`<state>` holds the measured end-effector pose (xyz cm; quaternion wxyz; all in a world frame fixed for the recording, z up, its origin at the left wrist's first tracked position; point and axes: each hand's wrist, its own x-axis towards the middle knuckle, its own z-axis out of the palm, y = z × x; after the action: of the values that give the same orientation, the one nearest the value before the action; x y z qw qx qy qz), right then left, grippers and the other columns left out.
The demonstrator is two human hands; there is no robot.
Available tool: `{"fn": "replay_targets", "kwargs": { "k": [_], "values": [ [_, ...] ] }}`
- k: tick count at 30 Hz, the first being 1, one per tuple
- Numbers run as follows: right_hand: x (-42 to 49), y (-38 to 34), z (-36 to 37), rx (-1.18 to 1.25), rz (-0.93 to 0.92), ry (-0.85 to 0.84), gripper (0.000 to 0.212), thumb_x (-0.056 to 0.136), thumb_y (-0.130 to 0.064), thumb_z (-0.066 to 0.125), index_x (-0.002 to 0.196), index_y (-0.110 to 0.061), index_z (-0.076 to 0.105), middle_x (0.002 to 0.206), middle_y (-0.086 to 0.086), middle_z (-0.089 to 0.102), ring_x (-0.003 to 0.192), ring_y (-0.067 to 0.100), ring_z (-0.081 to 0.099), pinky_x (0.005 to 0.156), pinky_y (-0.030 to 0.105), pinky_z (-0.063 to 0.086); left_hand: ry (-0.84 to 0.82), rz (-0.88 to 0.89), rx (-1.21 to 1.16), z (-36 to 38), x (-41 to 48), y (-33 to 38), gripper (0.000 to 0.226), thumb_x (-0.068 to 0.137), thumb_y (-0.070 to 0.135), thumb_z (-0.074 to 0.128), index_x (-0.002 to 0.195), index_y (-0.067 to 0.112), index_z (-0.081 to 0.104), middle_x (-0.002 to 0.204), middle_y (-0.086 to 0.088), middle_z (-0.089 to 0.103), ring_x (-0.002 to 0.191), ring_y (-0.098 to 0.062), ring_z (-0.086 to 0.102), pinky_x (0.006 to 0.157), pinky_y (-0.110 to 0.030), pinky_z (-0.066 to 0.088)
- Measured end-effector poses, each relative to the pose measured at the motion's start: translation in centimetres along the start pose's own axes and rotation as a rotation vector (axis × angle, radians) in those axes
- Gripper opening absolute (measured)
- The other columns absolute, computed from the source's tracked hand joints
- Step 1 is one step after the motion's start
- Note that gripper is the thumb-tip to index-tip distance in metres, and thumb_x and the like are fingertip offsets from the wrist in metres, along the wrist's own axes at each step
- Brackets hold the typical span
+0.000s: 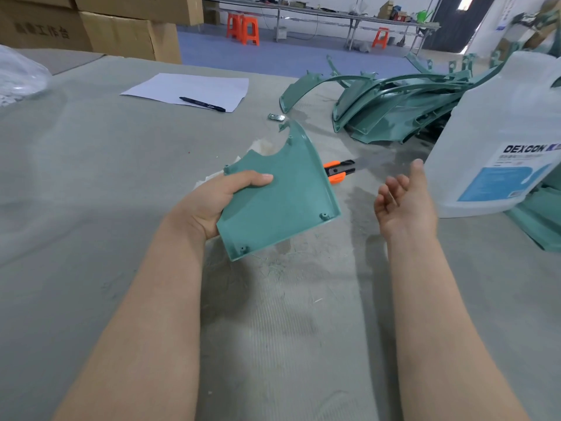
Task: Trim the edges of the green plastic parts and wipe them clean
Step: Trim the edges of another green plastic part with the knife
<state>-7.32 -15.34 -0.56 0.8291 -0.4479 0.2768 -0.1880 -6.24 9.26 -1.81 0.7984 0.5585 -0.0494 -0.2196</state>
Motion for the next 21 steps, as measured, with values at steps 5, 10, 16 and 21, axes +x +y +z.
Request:
{"fn": "replay_targets", "kwargs": {
  "k": [5, 10, 16, 21],
  "values": [
    [0.0, 0.5, 0.3, -0.022, -0.035, -0.033, 0.031, 0.1, -0.035, 0.052, 0.076, -0.015, 0.051, 0.045, -0.009, 0.045, 0.036, 0.004, 0.039, 0.04, 0.014, 0.035, 0.056, 0.01, -0.043, 0.3, 0.0, 0.0, 0.034, 0.066, 0.023, 0.067, 0.098, 0.013, 0.07, 0.088, -0.007, 0.075, 0.072, -0.02, 0.072, 0.062, -0.031, 0.06],
    [-0.5, 1.0, 0.9, -0.164, -0.108, -0.093, 0.015, 0.097, -0.004, 0.05, 0.109, -0.012, 0.054, 0.093, 0.003, 0.063, 0.068, 0.01, 0.059, 0.064, 0.018, 0.052, 0.08, 0.009, -0.047, 0.5, 0.1, 0.1, 0.034, 0.063, 0.023, 0.068, 0.096, 0.013, 0.069, 0.086, -0.006, 0.075, 0.071, -0.019, 0.072, 0.06, -0.03, 0.059],
    [-0.9, 1.0, 0.9, -0.226, -0.177, -0.094, 0.013, 0.101, -0.013, 0.046, 0.099, -0.014, 0.059, 0.085, 0.0, 0.071, 0.069, 0.008, 0.065, 0.068, 0.021, 0.054, 0.071, -0.013, -0.029, 0.5, 0.1, -0.1, 0.035, 0.064, 0.024, 0.068, 0.097, 0.013, 0.071, 0.092, -0.008, 0.075, 0.076, -0.021, 0.072, 0.073, -0.038, 0.059],
    [-0.4, 0.8, 0.8, -0.167, -0.2, -0.025, 0.02, 0.097, -0.028, 0.056, 0.115, -0.019, 0.052, 0.118, -0.001, 0.057, 0.098, 0.011, 0.06, 0.077, 0.024, 0.054, 0.048, -0.021, -0.001, 0.4, 0.1, -0.2, 0.029, 0.065, 0.023, 0.068, 0.092, 0.014, 0.075, 0.095, -0.009, 0.074, 0.079, -0.022, 0.072, 0.078, -0.039, 0.058]
  ]
}}
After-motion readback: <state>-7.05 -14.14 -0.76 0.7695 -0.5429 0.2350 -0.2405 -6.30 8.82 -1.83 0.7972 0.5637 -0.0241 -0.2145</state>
